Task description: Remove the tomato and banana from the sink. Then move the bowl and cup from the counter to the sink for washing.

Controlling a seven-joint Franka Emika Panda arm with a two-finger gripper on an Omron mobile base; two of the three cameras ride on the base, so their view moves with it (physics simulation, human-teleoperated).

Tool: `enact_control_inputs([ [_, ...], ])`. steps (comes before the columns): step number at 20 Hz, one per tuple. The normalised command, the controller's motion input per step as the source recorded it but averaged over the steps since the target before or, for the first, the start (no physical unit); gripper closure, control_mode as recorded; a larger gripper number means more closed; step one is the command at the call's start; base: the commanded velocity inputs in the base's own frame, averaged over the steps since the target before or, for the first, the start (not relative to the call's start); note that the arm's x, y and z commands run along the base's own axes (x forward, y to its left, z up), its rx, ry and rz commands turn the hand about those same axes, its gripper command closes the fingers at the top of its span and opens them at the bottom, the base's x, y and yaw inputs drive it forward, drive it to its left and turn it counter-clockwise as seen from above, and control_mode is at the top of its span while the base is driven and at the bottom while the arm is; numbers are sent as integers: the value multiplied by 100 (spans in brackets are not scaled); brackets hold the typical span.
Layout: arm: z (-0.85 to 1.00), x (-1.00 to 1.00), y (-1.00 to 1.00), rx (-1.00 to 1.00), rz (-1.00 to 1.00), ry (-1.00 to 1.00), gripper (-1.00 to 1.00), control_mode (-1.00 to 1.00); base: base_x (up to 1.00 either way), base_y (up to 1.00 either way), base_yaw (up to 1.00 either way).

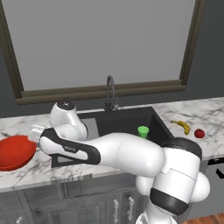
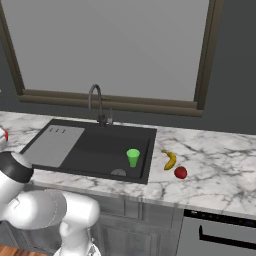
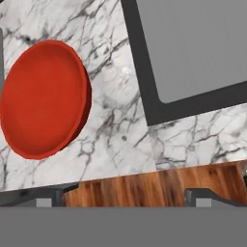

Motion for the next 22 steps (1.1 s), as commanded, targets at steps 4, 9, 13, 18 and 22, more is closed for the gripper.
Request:
enact_control_inputs([
  [4,-15,7,14,0,0,0,-100,-100,0,0,0],
  [9,-12,13,15,0,0,0,-100,-100,0,0,0],
  [13,-12,14,16,0,0,0,-100,-100,0,0,0],
  [18,-13,12,14,0,0,0,-100,-100,0,0,0],
  [22,-13,11,13,0,0,0,-100,-100,0,0,0],
])
